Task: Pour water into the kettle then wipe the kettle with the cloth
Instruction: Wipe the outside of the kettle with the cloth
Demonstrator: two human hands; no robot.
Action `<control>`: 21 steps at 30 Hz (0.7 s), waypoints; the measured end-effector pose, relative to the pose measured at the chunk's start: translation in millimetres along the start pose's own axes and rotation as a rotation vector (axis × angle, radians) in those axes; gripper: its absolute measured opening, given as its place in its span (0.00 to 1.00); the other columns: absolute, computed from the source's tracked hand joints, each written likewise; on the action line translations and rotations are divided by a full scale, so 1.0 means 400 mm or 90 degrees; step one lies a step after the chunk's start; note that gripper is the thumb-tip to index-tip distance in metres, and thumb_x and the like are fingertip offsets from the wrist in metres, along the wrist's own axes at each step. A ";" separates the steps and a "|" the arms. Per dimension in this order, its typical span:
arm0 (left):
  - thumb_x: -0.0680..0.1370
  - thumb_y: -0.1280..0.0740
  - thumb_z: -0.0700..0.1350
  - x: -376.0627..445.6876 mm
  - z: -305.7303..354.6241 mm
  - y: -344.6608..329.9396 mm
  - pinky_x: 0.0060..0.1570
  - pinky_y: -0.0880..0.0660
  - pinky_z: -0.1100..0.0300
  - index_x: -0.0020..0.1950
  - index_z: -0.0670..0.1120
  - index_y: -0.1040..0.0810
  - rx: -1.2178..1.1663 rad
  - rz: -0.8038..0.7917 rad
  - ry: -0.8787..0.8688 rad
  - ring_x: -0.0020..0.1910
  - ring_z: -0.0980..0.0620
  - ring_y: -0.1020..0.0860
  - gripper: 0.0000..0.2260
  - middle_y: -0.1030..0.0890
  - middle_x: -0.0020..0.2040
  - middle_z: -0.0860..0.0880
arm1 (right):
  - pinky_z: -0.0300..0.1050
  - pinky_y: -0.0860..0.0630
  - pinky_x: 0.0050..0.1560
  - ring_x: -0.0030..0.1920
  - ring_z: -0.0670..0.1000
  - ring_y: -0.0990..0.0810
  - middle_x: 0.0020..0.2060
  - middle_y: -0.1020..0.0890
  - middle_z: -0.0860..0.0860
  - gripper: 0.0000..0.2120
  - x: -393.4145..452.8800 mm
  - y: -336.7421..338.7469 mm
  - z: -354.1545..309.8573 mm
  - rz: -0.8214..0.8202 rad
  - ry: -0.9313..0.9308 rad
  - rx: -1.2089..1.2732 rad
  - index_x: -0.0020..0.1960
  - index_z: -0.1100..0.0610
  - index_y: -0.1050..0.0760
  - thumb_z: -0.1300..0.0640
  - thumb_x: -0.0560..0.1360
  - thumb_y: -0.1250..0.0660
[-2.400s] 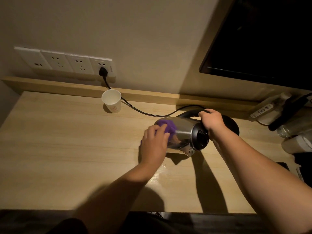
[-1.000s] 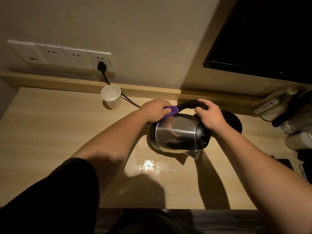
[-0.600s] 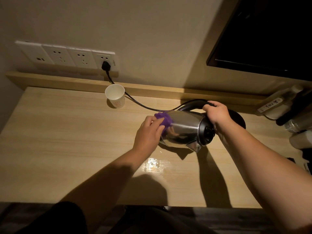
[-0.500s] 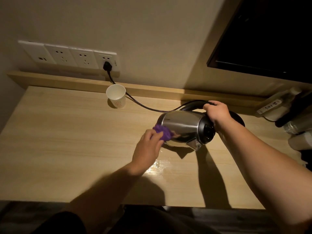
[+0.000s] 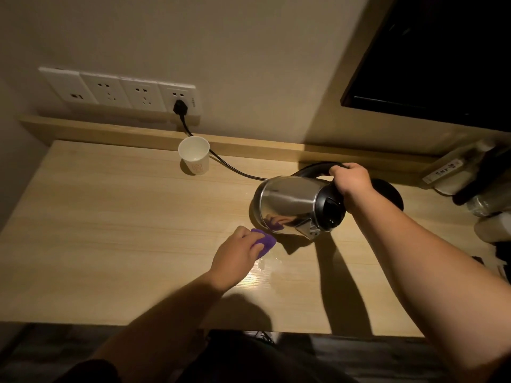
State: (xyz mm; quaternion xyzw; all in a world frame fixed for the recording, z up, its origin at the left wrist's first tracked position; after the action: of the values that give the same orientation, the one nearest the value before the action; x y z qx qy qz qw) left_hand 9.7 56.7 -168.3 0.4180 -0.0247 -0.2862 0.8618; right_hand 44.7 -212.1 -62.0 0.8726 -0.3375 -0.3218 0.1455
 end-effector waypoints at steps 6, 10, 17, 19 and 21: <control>0.82 0.41 0.51 0.025 0.007 0.064 0.49 0.30 0.62 0.67 0.52 0.27 -0.075 0.057 0.024 0.51 0.54 0.26 0.15 0.28 0.57 0.52 | 0.57 0.19 0.48 0.44 0.60 0.18 0.47 0.19 0.60 0.10 -0.009 0.022 -0.019 -0.046 -0.040 -0.093 0.53 0.58 0.26 0.53 0.76 0.35; 0.82 0.40 0.50 0.049 0.014 0.099 0.50 0.32 0.63 0.67 0.51 0.26 -0.114 0.090 0.030 0.52 0.54 0.27 0.15 0.27 0.58 0.50 | 0.46 0.26 0.31 0.39 0.57 0.17 0.45 0.16 0.60 0.12 -0.022 0.035 0.000 -0.094 -0.106 -0.087 0.55 0.60 0.25 0.52 0.79 0.40; 0.82 0.39 0.49 0.070 0.013 0.124 0.50 0.34 0.64 0.68 0.50 0.27 -0.142 0.114 0.055 0.53 0.55 0.28 0.15 0.27 0.60 0.49 | 0.57 0.20 0.54 0.39 0.57 0.14 0.41 0.14 0.57 0.14 -0.022 0.069 0.059 -0.124 -0.160 -0.013 0.55 0.56 0.25 0.45 0.80 0.38; 0.82 0.39 0.49 0.071 0.006 0.125 0.50 0.34 0.65 0.67 0.50 0.26 -0.154 0.116 0.064 0.52 0.56 0.28 0.15 0.27 0.59 0.50 | 0.56 0.21 0.52 0.43 0.57 0.14 0.44 0.14 0.57 0.16 -0.021 0.090 0.077 -0.111 -0.168 -0.003 0.54 0.56 0.25 0.43 0.80 0.37; 0.82 0.39 0.49 0.071 -0.001 0.124 0.50 0.35 0.65 0.67 0.51 0.26 -0.162 0.116 0.067 0.52 0.57 0.28 0.14 0.27 0.59 0.50 | 0.55 0.23 0.49 0.47 0.58 0.17 0.49 0.17 0.58 0.22 -0.013 0.121 0.083 -0.061 -0.115 -0.111 0.56 0.58 0.25 0.39 0.79 0.39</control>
State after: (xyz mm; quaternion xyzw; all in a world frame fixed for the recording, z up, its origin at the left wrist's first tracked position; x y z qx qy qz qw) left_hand 57.0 66.5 -137.8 0.3160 0.0190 -0.1852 0.9303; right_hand -4.1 -245.1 -61.8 0.8390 -0.2778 -0.4341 0.1744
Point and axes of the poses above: each hand's wrist, its own x-axis towards the middle knuckle, its own y-axis out of the back of the hand, z = x × y, the point moved 5 cm from there along x, towards the middle knuckle
